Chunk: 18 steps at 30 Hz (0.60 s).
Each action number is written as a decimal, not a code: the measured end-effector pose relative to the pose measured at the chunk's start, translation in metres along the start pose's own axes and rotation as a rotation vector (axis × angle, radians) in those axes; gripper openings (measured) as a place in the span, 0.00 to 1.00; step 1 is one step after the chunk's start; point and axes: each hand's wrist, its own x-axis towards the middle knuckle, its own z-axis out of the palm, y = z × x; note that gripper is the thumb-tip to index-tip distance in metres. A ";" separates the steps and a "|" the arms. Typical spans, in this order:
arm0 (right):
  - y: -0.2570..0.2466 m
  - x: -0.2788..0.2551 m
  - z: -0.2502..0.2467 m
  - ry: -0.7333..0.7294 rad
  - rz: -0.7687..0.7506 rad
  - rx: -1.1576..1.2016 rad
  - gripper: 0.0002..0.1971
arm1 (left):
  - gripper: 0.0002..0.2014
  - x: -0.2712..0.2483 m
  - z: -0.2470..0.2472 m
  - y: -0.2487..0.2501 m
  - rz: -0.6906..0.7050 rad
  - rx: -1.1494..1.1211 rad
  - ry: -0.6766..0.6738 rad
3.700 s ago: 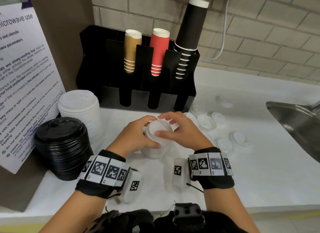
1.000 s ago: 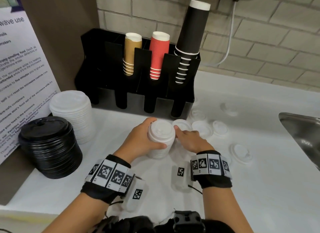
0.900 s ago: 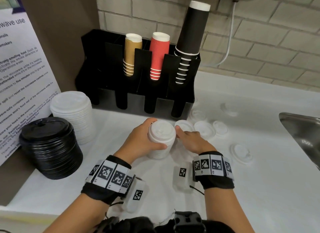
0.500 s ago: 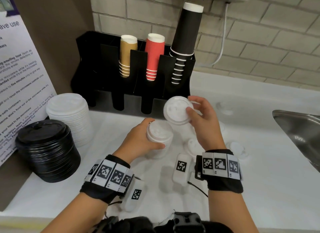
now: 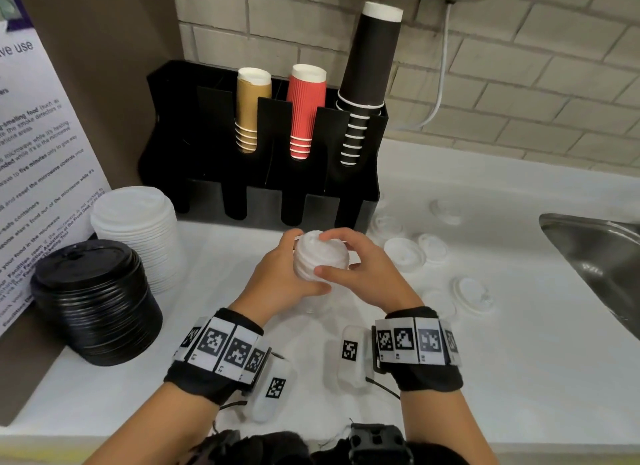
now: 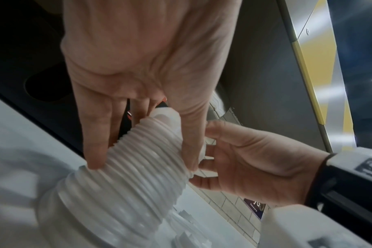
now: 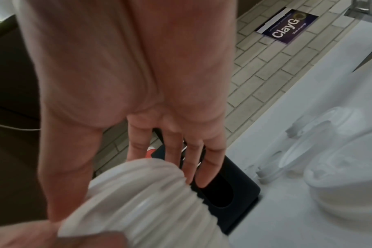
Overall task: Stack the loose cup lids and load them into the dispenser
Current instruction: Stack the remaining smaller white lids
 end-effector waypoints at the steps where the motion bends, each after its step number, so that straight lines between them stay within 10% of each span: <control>1: -0.001 -0.001 0.001 -0.001 -0.021 -0.021 0.22 | 0.44 0.000 0.000 0.001 -0.003 0.007 -0.004; 13: 0.003 0.000 0.000 -0.054 -0.054 -0.011 0.14 | 0.37 -0.003 -0.001 0.004 0.064 -0.006 -0.033; 18: 0.018 0.000 -0.017 0.171 0.133 -0.074 0.04 | 0.35 -0.001 0.000 0.000 0.040 0.033 -0.042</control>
